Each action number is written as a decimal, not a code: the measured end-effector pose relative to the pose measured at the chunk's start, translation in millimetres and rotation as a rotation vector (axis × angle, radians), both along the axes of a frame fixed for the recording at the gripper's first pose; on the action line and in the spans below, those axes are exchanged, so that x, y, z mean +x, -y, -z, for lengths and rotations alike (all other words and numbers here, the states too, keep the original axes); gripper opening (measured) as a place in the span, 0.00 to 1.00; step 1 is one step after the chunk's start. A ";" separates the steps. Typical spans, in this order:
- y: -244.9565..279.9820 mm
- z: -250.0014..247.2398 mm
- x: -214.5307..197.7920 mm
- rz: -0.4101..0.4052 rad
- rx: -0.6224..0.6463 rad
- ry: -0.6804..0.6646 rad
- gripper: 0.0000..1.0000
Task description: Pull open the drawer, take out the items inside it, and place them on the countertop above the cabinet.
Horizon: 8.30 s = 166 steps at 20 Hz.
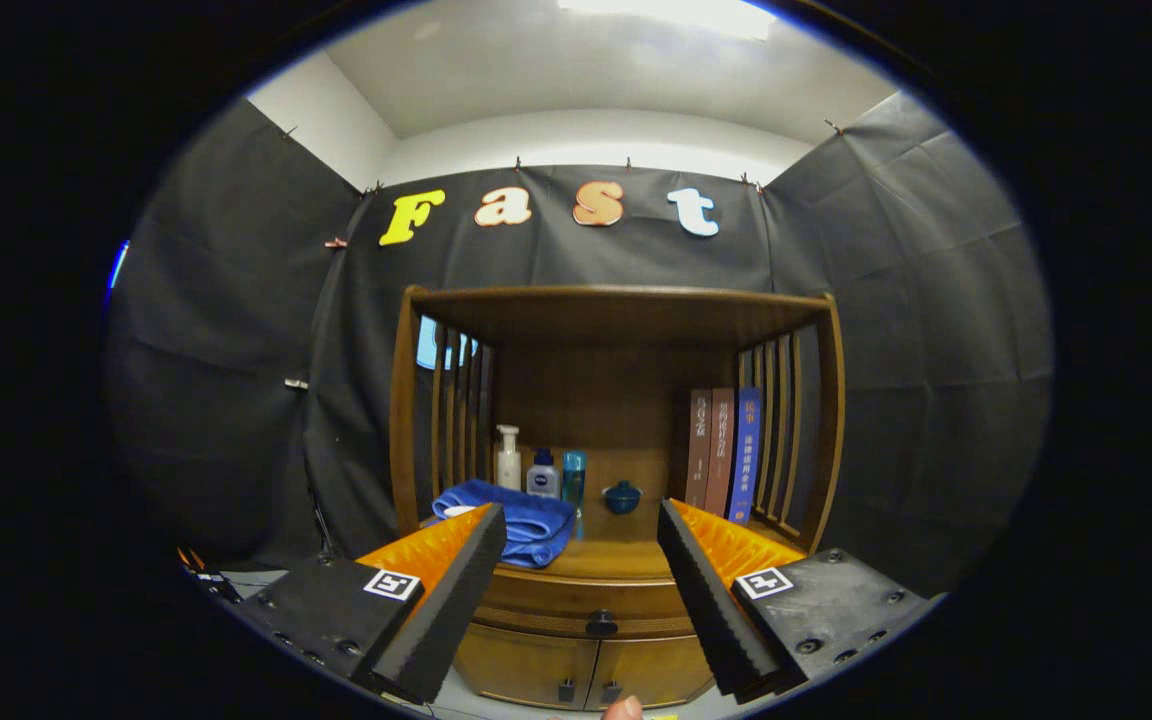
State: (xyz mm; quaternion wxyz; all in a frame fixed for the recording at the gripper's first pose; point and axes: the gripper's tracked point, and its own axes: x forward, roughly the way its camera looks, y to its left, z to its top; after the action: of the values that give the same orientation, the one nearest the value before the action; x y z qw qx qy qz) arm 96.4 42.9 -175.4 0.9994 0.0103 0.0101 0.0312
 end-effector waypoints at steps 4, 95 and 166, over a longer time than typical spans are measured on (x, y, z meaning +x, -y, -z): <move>0.5 69.1 29.6 0.030 0.008 -0.065 0.99; 33.4 194.5 97.4 -0.106 -0.039 -1.128 1.00; 30.2 176.1 195.6 0.086 -0.031 -1.253 0.38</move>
State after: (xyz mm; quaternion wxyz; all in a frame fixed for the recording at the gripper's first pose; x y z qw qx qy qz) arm 291.9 12.7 -351.5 0.8042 0.0124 0.5938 -0.0211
